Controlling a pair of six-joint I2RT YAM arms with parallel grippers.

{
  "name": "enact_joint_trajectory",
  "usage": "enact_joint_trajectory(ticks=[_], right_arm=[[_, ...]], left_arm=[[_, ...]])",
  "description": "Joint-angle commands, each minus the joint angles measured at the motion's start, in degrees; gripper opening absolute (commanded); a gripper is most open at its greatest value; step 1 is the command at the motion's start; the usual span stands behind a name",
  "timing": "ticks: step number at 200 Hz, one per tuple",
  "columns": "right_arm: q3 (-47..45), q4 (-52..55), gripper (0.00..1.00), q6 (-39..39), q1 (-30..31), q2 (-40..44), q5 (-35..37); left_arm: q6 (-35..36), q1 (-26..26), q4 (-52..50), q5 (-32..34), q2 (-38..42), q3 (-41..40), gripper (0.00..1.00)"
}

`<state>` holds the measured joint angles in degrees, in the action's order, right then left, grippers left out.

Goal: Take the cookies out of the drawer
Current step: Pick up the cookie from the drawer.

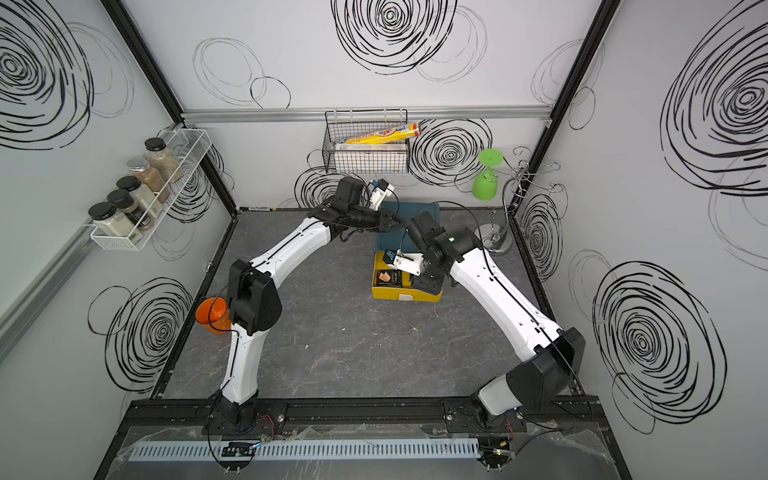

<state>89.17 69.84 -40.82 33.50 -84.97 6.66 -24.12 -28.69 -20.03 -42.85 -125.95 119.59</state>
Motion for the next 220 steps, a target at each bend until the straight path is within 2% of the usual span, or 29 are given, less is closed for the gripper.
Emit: enact_joint_trajectory(ticks=[1, 101, 146, 176, 185, 220], right_arm=[[-2.51, 2.08, 0.56, -1.85, 0.03, 0.16, -1.47], [-1.73, 0.34, 0.56, -3.22, -0.27, -5.65, -3.31], [-2.0, -1.04, 0.52, -3.54, -0.21, -6.61, -0.69], [-3.92, -3.35, 0.36, -3.47, -0.16, -6.1, 4.33], [-4.16, -3.95, 0.26, -3.44, -0.22, -5.98, 4.88], [-4.17, -5.89, 0.06, -2.8, -0.15, -5.56, 4.54]], left_arm=[[1.17, 0.56, -1.5, 0.22, -1.84, -0.77, 0.26], [0.64, 0.79, -1.03, -0.35, -1.47, -0.63, 0.26], [0.06, 1.0, -0.4, -0.98, -1.55, -0.6, 0.26], [-0.16, 1.07, -0.1, -1.01, -1.54, -0.52, 0.26], [-0.23, 1.04, -0.1, -0.94, -1.52, -0.5, 0.26], [-0.25, 1.15, -0.14, -0.77, -1.67, -0.58, 0.26]])
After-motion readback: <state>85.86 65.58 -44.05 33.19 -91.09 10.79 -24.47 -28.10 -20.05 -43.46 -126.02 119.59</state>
